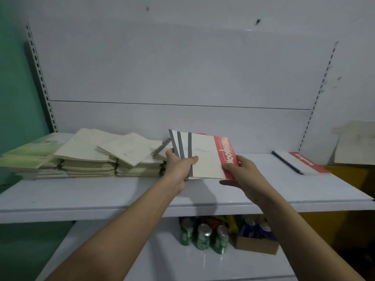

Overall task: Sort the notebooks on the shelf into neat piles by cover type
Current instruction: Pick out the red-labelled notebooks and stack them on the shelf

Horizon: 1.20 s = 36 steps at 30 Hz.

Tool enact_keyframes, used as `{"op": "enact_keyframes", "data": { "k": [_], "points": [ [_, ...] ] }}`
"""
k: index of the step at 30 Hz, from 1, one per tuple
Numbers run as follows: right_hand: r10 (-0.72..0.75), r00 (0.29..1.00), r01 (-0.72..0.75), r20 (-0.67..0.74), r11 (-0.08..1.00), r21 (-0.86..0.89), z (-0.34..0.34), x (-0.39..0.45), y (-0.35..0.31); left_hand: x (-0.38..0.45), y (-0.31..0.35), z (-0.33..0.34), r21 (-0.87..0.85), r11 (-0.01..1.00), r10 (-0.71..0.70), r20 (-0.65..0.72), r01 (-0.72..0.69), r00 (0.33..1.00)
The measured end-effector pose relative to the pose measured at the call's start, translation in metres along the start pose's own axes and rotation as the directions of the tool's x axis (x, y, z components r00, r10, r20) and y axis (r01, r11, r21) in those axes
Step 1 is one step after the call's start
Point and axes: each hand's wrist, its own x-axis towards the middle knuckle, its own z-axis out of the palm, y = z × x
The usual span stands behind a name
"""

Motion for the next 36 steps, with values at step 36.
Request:
{"op": "enact_keyframes", "data": {
  "k": [36],
  "points": [
    [0.065, 0.941, -0.169, -0.331, 0.939, -0.298, -0.404, 0.204, 0.128, 0.121, -0.221, 0.435, 0.356, 0.935, 0.019, -0.078, 0.010, 0.997]
  ]
}}
